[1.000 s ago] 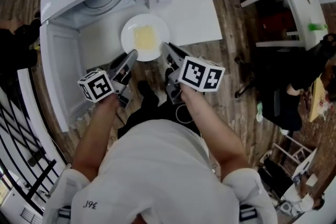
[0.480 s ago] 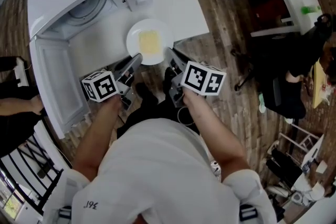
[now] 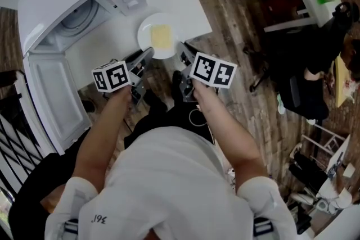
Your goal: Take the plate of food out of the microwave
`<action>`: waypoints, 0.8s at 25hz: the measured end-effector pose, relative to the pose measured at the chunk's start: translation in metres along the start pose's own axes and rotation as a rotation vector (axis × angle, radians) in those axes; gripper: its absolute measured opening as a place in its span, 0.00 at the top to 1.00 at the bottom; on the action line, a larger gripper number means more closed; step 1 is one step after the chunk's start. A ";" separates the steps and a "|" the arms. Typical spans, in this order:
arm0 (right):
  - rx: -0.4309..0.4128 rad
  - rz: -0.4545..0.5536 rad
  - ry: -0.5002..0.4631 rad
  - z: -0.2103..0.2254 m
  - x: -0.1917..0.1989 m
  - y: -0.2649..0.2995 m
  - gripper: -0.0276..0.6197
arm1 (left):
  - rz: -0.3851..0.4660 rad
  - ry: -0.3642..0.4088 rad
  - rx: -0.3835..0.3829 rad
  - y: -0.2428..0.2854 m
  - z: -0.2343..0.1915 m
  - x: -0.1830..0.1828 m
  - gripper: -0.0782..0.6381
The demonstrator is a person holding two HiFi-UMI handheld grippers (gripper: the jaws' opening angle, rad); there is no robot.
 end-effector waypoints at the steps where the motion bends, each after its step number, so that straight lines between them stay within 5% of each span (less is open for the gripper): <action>1: 0.009 0.000 -0.002 0.004 -0.004 0.004 0.87 | -0.010 0.003 -0.010 0.007 -0.002 -0.002 0.75; 20: 0.144 -0.066 0.037 0.077 -0.043 0.071 0.87 | -0.173 -0.097 -0.175 0.103 -0.046 -0.023 0.75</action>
Point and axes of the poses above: the fingertips, and each gripper's own axes: y forward along the fingers, z to its right, x out of its underside, the point moved 7 cm from there along -y, backward along the fingers, and after that the axes turned 2 degrees about -x, right-handed, at the moved point
